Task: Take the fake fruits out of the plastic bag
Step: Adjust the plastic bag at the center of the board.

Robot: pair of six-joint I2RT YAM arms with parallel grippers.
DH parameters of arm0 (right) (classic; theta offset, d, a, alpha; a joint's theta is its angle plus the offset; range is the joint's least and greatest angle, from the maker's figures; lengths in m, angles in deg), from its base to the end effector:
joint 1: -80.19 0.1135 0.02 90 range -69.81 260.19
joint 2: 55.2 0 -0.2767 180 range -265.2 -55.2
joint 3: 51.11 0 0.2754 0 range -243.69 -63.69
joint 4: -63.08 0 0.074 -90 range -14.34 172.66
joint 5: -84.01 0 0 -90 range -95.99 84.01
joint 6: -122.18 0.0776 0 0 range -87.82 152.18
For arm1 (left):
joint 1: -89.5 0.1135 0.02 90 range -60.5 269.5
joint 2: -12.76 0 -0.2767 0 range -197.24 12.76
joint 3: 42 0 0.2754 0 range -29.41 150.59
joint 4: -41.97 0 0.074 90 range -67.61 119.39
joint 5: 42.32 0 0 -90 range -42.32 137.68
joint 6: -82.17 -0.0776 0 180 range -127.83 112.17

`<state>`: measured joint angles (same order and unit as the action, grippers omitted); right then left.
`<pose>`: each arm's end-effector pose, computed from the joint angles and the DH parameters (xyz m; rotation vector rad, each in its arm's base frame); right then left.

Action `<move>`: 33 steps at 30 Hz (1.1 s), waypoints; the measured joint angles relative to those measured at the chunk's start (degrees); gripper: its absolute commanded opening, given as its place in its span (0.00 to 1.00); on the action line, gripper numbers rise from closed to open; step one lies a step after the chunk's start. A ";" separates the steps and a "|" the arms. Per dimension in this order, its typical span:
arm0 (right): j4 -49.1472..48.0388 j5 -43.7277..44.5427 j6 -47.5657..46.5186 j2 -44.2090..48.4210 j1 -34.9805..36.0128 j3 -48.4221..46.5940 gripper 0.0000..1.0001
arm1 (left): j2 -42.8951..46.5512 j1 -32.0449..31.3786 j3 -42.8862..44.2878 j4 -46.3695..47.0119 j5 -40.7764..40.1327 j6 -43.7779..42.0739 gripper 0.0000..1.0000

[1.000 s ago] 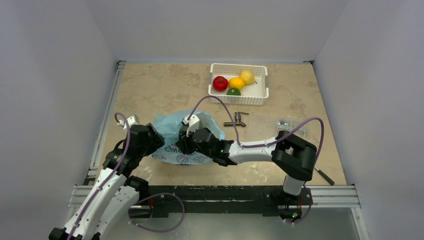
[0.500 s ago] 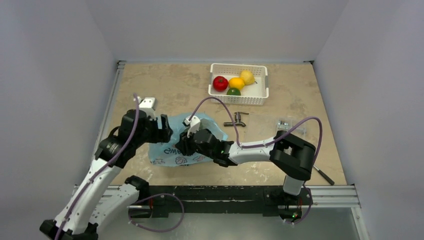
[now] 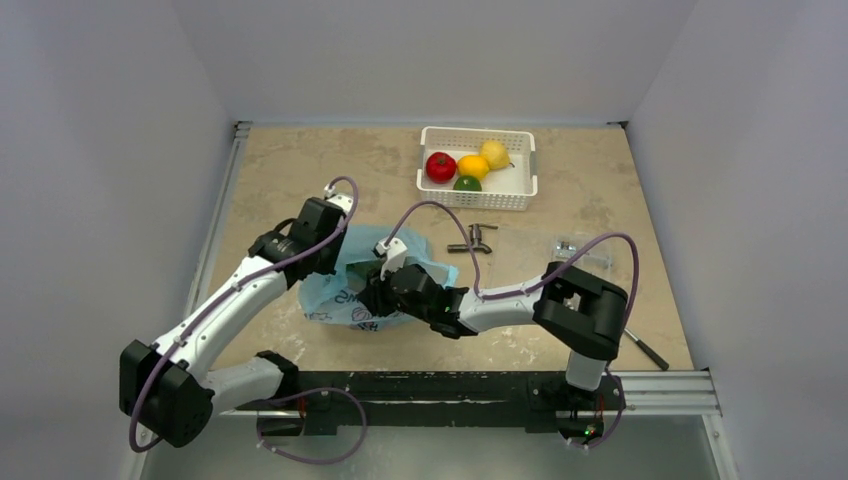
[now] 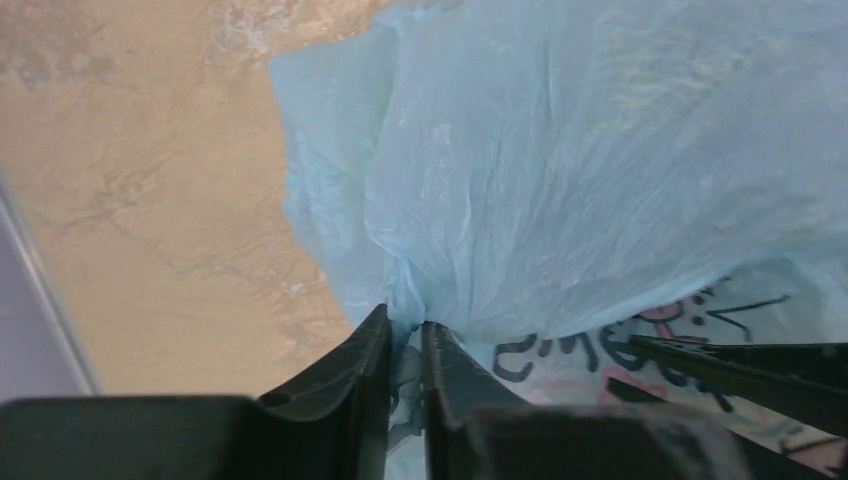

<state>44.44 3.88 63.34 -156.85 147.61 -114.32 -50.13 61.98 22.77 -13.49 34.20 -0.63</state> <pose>0.1786 0.3948 0.1623 -0.5163 1.9739 0.9703 0.2371 -0.1031 0.2486 0.3409 2.4462 0.0361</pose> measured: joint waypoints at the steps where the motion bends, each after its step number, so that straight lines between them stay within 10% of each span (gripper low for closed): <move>1: -0.02 0.61 0.50 -0.35 0.00 0.13 0.21 | -1.07 0.00 0.13 -0.07 -1.77 -0.37 0.03; 24: 0.31 11.96 0.74 6.45 -4.26 7.50 0.17 | 13.20 -7.74 1.05 12.66 10.56 -12.28 0.00; 33: 1.36 11.45 3.45 6.54 -5.68 5.88 0.18 | -1.51 -7.91 27.93 12.37 21.46 -3.72 0.00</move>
<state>45.79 15.33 66.79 -150.31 141.93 -108.44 -51.64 54.06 50.70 -1.12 55.67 -4.34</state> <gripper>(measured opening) 0.177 0.008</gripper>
